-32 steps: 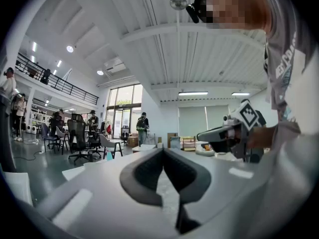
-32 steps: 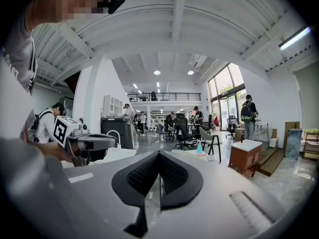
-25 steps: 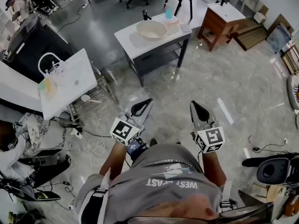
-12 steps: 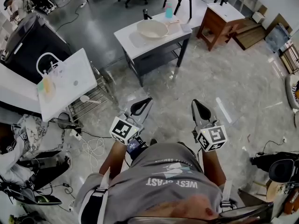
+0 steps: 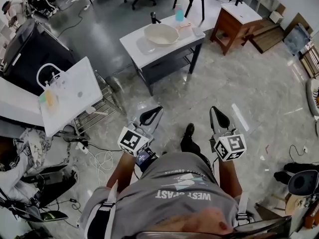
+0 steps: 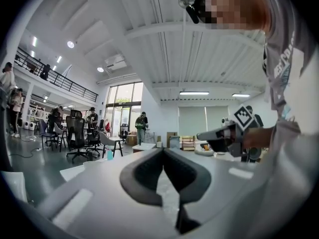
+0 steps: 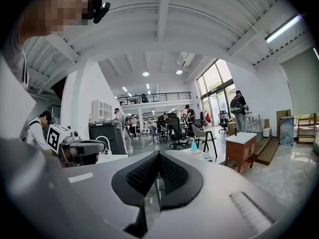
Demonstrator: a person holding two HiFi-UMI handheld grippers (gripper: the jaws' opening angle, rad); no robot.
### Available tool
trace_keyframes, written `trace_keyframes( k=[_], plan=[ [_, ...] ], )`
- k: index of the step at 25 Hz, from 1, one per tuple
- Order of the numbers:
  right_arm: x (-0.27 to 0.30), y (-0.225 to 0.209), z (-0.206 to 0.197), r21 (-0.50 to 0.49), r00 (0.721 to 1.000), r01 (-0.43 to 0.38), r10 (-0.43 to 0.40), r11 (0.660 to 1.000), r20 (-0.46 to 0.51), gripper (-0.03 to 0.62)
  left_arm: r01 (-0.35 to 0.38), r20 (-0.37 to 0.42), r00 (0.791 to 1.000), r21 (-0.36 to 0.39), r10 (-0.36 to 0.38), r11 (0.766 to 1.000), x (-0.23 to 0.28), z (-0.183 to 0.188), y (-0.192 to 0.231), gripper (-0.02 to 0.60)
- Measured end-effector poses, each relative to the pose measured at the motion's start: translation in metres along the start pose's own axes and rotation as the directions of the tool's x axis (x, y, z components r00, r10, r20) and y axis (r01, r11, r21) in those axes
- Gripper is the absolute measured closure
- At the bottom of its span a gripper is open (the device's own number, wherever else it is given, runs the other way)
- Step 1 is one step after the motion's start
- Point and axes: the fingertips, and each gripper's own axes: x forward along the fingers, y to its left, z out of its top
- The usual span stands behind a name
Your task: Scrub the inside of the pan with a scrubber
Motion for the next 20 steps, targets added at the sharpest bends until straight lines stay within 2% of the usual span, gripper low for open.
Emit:
trace_keyframes(
  k=[8, 20],
  plan=[
    [0.075, -0.09, 0.017, 0.014, 1.0, -0.015, 0.015, 1.0, 0.027, 0.592, -0.072, -0.028, 0.997, 0.005, 0.072, 0.997, 0.076, -0.002, 0.05, 0.58],
    [0.194, -0.235, 0.045, 0.052, 0.992, -0.12, 0.118, 0.991, 0.034, 0.592, -0.114, -0.068, 0.991, -0.003, 0.114, 0.993, 0.254, 0.013, 0.107, 0.58]
  ],
)
